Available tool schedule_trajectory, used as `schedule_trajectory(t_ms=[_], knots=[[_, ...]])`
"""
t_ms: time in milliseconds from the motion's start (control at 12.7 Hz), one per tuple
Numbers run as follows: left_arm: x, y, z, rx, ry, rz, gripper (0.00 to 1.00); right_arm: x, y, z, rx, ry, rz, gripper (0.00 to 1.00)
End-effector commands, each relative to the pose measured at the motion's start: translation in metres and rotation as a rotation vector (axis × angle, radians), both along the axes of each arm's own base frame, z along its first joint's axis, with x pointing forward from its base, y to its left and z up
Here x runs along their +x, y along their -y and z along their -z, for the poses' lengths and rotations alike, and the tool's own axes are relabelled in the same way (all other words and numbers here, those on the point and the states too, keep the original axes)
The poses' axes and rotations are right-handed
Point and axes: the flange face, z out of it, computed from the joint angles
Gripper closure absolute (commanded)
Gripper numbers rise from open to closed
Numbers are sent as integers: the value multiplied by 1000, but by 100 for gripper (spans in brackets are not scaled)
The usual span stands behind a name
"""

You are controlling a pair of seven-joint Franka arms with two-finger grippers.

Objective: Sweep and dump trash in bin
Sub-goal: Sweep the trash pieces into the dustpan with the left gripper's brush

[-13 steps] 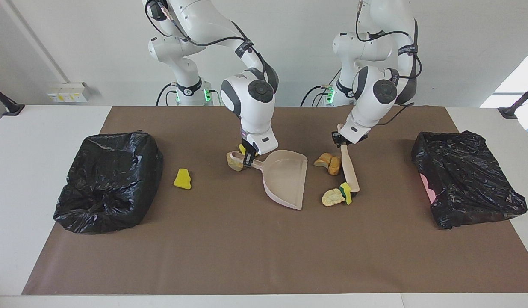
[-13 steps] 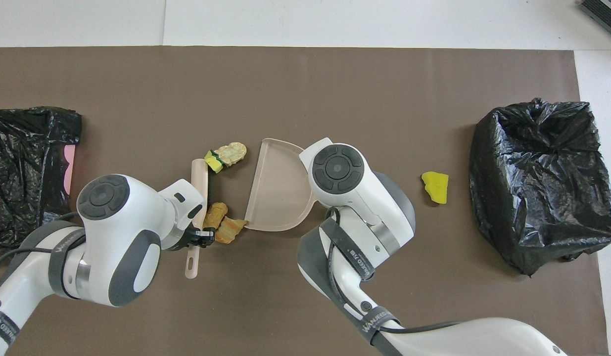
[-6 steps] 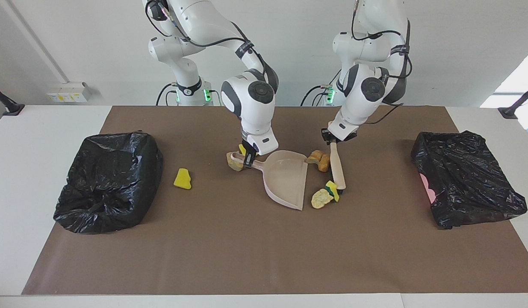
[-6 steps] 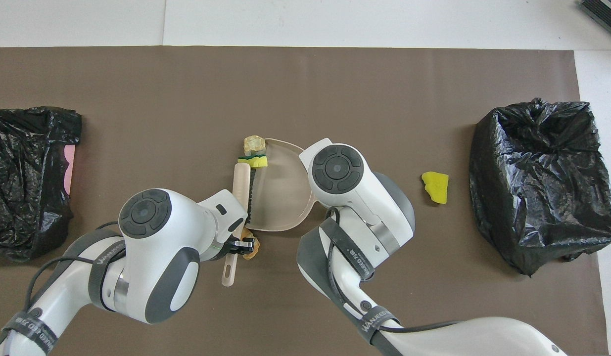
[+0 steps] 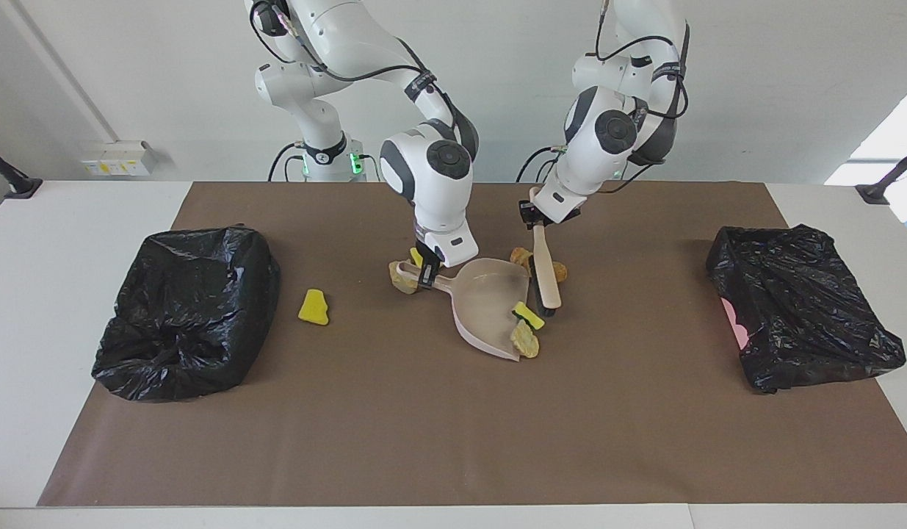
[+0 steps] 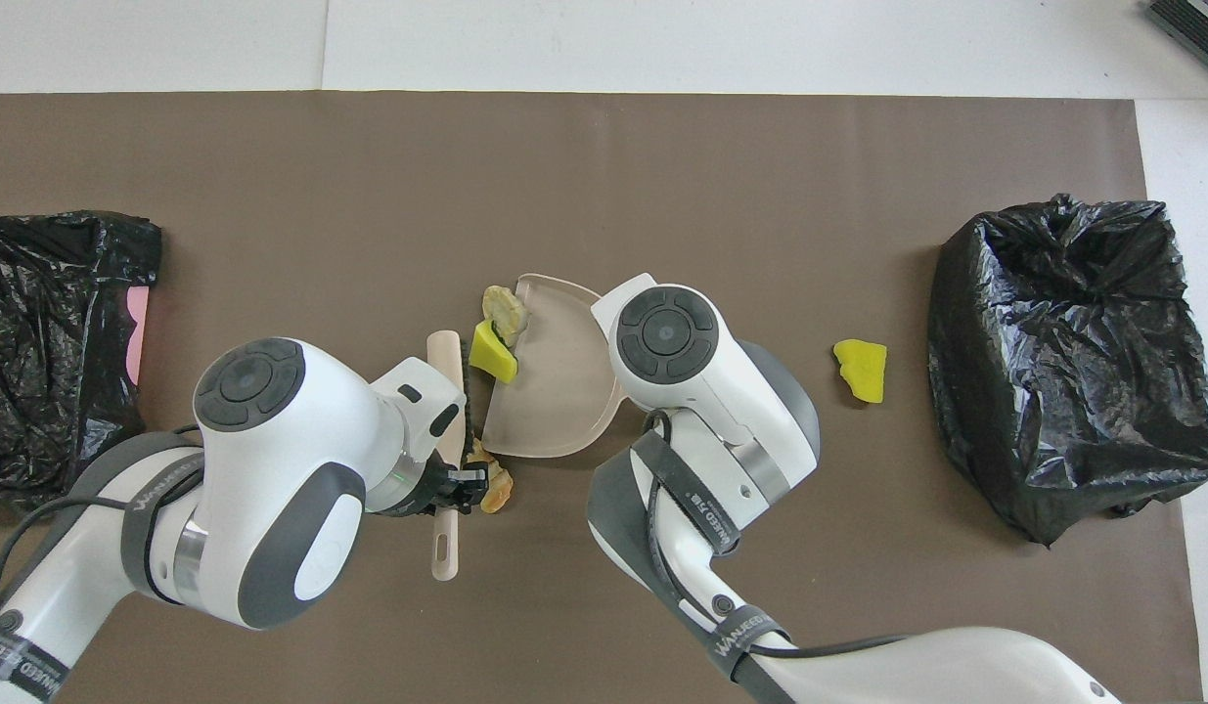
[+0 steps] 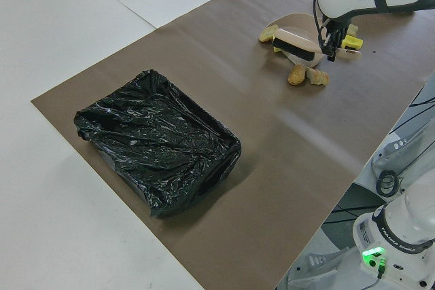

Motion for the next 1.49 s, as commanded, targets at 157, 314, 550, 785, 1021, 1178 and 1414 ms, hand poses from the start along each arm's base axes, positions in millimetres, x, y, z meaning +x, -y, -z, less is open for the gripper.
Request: schedule_trajectory(t_ms=[157,314,550,785,1021,1178,1414], knots=[[-35,-19,-6,174,-141,-362,100,-2,-1,3,-6,15,-5,100],[-55,-27,5,226,-165,-468,100,0,1,3,-5,16,-17,100],[-56,-17,28,210,-102,-516,100,0,4,3,-16,5,-115,100],[-53,9,46,153,-14,-444,100,5,12,4,-58,2,-238,100],[-37,10,48,68,62,-265,100,9,19,4,-75,-1,-299,100],[-27,13,44,19,100,-125,100,8,19,6,-73,2,-300,100],[-1,26,34,-10,129,-93,100,8,20,6,-71,4,-298,100]])
